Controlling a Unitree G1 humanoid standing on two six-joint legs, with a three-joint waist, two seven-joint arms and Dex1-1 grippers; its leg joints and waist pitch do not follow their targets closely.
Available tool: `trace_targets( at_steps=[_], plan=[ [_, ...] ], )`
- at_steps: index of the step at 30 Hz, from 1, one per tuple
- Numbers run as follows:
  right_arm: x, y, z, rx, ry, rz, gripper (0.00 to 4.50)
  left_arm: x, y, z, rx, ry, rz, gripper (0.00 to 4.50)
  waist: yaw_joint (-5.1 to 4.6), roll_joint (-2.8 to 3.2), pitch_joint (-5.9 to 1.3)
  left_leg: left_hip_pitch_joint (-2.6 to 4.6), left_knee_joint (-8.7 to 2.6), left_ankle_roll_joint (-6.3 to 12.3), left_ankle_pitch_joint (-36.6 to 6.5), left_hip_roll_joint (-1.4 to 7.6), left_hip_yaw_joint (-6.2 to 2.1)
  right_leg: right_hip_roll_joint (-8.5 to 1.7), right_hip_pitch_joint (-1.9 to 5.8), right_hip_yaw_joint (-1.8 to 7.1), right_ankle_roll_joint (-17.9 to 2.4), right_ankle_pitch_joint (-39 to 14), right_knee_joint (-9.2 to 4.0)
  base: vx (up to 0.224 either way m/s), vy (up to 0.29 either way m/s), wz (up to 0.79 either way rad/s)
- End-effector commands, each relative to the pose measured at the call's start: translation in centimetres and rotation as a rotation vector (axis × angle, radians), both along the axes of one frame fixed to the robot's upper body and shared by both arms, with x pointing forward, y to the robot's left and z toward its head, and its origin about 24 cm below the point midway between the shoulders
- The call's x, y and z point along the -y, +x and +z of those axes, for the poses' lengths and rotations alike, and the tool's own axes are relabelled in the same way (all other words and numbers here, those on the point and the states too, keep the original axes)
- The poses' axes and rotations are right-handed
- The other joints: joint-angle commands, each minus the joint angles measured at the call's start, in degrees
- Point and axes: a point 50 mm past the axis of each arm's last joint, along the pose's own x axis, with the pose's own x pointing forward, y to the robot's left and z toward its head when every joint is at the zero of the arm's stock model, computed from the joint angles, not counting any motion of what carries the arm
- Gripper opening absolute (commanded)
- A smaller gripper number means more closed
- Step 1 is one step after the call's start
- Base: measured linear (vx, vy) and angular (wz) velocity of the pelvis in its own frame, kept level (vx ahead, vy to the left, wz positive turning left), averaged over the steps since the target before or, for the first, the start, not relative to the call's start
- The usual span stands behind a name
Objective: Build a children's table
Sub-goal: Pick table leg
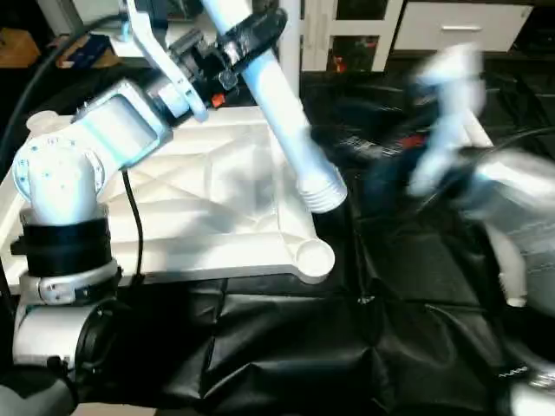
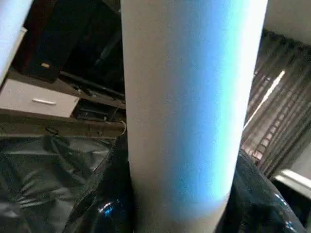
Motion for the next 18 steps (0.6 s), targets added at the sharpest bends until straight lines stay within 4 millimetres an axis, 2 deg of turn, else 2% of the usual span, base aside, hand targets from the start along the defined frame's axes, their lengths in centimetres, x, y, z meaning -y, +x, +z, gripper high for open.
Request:
trace_targets(
  at_steps=[1,3,5,8,9,12,18],
  plan=[
    [0.6,-0.5,0.7,-0.019,0.033,0.06,3.05,0.5,-0.2,0.7,0.04,0.011,-0.021,1.8,0.26,-2.17,-6.26,1.06,-2.69,9.33,-2.37,1.21,-0.88,-1.5,4.35,1.08,-12.13,-14.84,-3.47,0.0,0.0,0.0],
    [0.7,-0.5,0.7,-0.04,0.028,0.078,3.05,0.7,-0.2,0.7,0.042,0.01,-0.027,1.8,0.29,-2.27,-6.29,0.97,-2.66,9.42,-2.09,1.24,-0.9,-1.54,4.36,1.01,-11.88,-15.54,-3.51,0.0,0.0,0.0],
    [0.5,-0.6,0.3,-0.082,0.0,0.105,3.32,1.0,-0.3,0.7,0.048,0.009,-0.045,1.8,0.33,-2.39,-6.43,0.96,-2.57,9.42,-2.0,1.27,-0.9,-1.62,4.47,1.0,-11.81,-15.93,-3.55,0.0,0.0,0.0],
    [-0.1,-0.4,-0.1,-0.127,-0.019,0.139,3.43,1.4,-0.4,0.7,0.054,0.011,-0.065,1.8,0.28,-2.34,-6.5,0.99,-2.54,9.07,-2.05,1.33,-0.95,-1.57,4.35,0.88,-11.68,-17.02,-3.63,0.0,0.0,0.0],
    [-0.4,-0.4,-0.2,-0.132,-0.035,0.147,3.64,1.5,-0.5,0.7,0.057,0.014,-0.07,1.8,0.24,-2.37,-6.49,1.0,-2.55,8.95,-2.22,1.37,-0.97,-1.57,4.32,0.87,-11.67,-17.24,-3.64,0.0,0.0,0.0],
    [-0.9,0.0,-0.4,-0.146,-0.073,0.14,3.79,1.7,-0.6,0.7,0.059,0.017,-0.087,1.8,0.21,-2.33,-6.57,1.0,-2.53,8.51,-2.32,1.46,-1.03,-1.56,4.26,0.87,-11.71,-17.36,-3.55,0.0,0.0,0.0],
    [-1.3,0.9,-0.4,-0.16,-0.086,0.133,3.81,2.0,-2.0,0.8,0.123,0.004,-0.191,1.8,0.59,-2.54,-6.73,1.08,-2.45,8.09,-2.66,1.62,-0.92,-1.75,4.18,1.03,-12.38,-17.04,-3.35,0.0,0.0,0.0]
  ],
)
